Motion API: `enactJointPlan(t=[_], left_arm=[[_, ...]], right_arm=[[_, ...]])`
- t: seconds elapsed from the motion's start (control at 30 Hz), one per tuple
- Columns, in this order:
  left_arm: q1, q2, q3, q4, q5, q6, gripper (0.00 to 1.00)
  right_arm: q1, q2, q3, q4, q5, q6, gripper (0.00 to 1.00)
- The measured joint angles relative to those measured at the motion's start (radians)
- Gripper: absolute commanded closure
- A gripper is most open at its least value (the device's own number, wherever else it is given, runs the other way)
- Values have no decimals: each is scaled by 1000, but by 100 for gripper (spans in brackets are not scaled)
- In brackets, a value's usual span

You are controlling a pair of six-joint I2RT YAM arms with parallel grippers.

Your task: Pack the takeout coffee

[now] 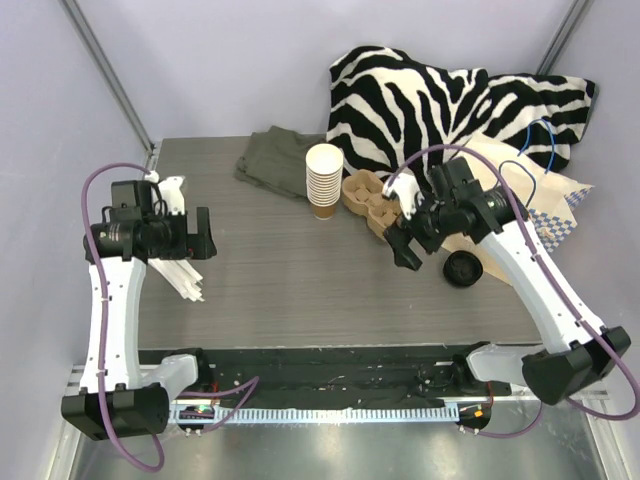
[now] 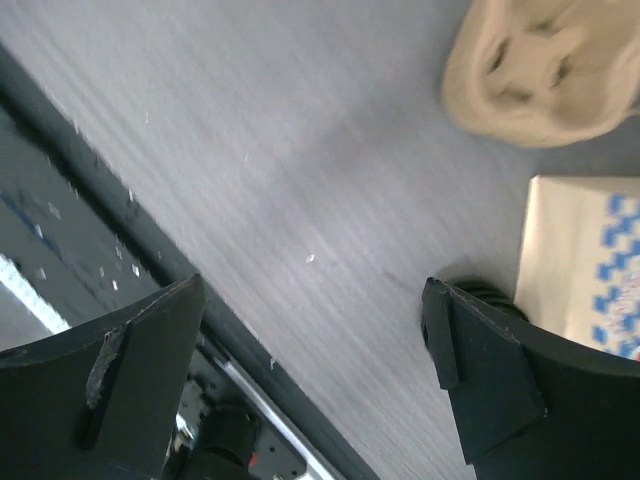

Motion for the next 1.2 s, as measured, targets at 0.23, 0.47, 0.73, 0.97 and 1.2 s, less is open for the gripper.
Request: enactJointPlan(t=[0.23,0.47,0.73,0.97,1.2], left_arm=[[0,0,133,-2,-5,3,0],[0,-1,238,-9,-12,-10,0],[0,-6,246,-17,-11,-20,0],[0,-6,245,-16,-11,-20,0],[0,-9,232,-15,-11,-29,1]], right_arm=[[0,218,365,47,4,141,0],[0,416,695,135,8,269,0],[1,611,880,243,44,462,13],[13,725,898,314,97,617,34],[39,774,898,338,148,670,45]])
